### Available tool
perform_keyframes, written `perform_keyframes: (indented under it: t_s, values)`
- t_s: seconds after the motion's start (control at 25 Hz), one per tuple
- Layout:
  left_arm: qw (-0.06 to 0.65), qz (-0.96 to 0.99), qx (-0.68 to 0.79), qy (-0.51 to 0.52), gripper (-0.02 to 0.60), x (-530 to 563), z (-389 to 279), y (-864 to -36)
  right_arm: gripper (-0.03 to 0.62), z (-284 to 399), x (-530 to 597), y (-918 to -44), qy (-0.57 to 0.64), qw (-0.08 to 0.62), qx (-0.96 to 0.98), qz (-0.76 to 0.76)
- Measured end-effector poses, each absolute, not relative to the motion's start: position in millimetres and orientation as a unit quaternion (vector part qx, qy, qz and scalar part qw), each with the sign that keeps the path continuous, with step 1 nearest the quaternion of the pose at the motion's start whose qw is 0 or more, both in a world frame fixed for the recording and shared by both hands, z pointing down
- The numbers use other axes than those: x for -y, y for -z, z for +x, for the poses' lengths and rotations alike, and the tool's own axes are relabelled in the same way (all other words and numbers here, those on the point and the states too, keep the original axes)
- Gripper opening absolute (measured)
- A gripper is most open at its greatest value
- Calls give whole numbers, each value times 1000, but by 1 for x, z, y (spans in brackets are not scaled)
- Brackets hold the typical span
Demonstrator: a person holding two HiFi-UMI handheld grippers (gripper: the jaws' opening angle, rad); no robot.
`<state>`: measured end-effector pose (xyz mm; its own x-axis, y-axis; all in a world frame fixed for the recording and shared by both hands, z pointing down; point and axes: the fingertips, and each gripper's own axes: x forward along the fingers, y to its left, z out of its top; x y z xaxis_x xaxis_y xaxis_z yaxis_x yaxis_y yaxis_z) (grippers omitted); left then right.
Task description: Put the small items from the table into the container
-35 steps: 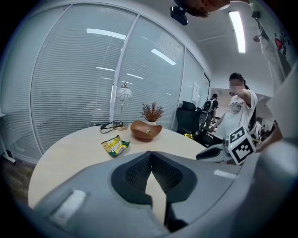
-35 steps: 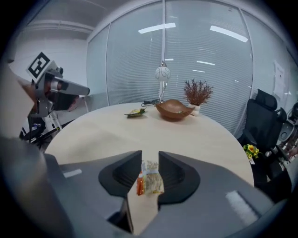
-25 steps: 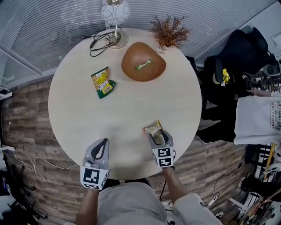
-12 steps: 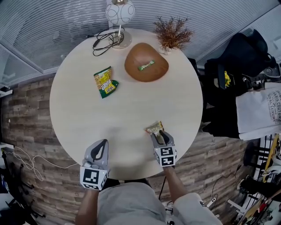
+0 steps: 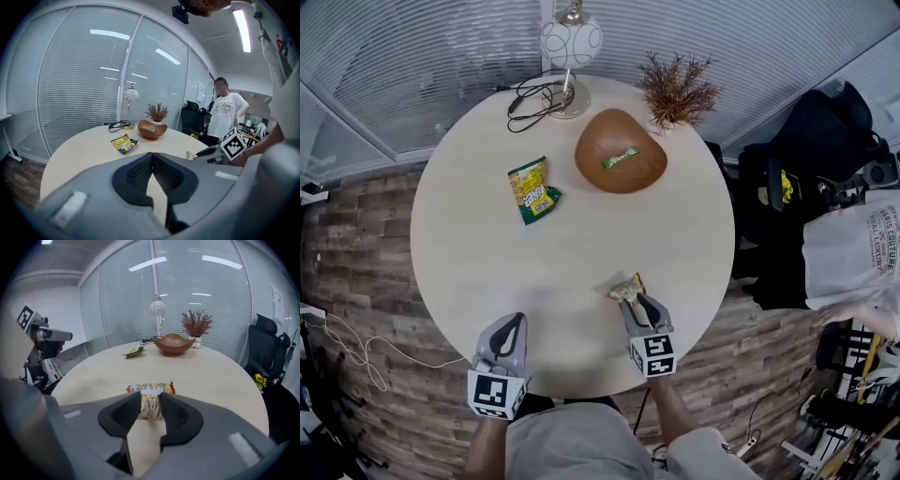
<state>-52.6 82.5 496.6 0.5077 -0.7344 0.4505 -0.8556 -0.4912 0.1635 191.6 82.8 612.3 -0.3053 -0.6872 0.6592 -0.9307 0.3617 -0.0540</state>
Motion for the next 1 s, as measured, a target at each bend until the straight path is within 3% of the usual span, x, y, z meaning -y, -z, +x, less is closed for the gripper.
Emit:
perform_keyframes:
  t_s: [0.6, 1.0]
  values:
    - [196, 832, 491, -166, -5, -62, -78, -497, 132, 169, 97, -514, -147, 146, 815, 542]
    - [204, 822, 502, -174, -5, -51, -95, -510, 135, 168, 211, -535, -166, 177, 799, 550]
